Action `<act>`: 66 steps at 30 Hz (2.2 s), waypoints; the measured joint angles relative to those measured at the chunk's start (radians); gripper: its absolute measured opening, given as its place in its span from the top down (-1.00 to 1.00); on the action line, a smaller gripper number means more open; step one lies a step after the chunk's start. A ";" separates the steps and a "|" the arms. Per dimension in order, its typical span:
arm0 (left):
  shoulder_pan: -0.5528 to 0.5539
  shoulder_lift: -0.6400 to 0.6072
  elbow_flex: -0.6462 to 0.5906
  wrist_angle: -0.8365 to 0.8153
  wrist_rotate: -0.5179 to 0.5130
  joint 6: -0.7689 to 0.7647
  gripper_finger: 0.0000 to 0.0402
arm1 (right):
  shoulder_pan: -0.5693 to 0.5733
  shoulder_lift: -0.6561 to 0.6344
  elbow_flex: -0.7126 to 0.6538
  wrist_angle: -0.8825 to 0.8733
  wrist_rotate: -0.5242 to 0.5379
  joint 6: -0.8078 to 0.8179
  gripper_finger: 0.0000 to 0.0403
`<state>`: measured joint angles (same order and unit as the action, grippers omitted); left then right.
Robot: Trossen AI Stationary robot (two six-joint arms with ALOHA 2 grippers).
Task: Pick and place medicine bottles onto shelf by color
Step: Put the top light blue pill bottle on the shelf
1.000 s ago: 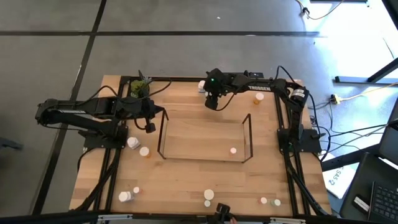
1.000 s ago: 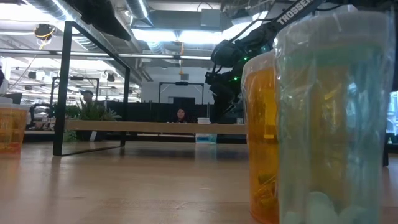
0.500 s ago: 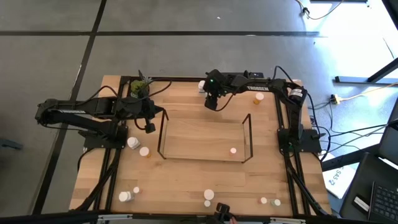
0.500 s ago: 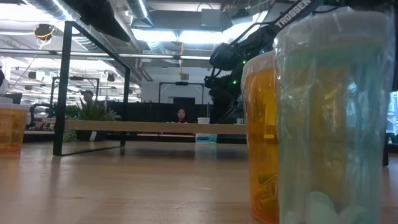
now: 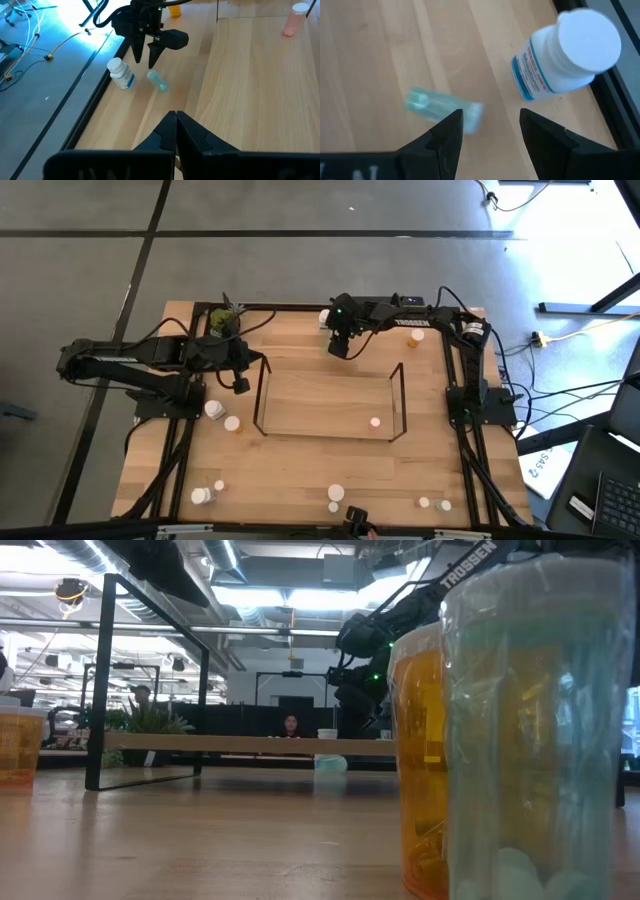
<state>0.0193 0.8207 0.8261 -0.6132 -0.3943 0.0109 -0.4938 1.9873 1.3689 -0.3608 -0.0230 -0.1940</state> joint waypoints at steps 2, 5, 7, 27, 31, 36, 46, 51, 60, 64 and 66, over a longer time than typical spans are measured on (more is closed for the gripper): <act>0.000 0.000 0.000 0.000 0.000 0.000 1.00 | 0.000 0.000 0.000 -0.005 0.001 0.000 0.02; 0.000 0.000 0.000 0.000 0.000 0.000 1.00 | 0.000 0.000 0.000 -0.002 0.002 -0.007 0.02; 0.000 0.000 0.000 0.000 0.000 0.000 1.00 | 0.000 0.000 0.000 -0.003 0.002 -0.021 0.02; 0.000 0.000 0.000 0.000 0.000 -0.033 1.00 | 0.122 -0.002 0.059 -0.148 0.108 -0.223 0.02; 0.000 0.000 0.000 0.028 0.000 -0.075 1.00 | 0.143 -0.002 0.118 -0.223 0.105 -0.255 0.02; 0.036 0.023 0.001 0.146 0.002 -0.083 1.00 | 0.173 -0.002 0.223 -0.362 0.107 -0.255 0.02; 0.218 0.183 0.162 0.134 0.227 0.059 1.00 | 0.188 -0.015 0.377 -0.648 0.106 -0.193 0.02; 0.300 0.321 0.292 0.053 0.310 0.088 1.00 | 0.188 -0.068 0.375 -0.727 0.108 -0.160 0.02; 0.386 0.539 0.524 -0.073 0.448 0.099 1.00 | 0.211 -0.216 0.373 -0.794 0.109 -0.119 0.02; 0.402 0.645 0.603 -0.100 0.475 0.101 1.00 | 0.244 -0.295 0.373 -0.798 0.108 -0.116 0.02; 0.417 0.699 0.639 -0.126 0.509 0.101 1.00 | 0.262 -0.334 0.373 -0.802 0.108 -0.097 0.02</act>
<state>0.4363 1.5200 1.4650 -0.7389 0.1150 0.1123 -0.2313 1.6530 1.7420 -1.1624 0.0853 -0.2911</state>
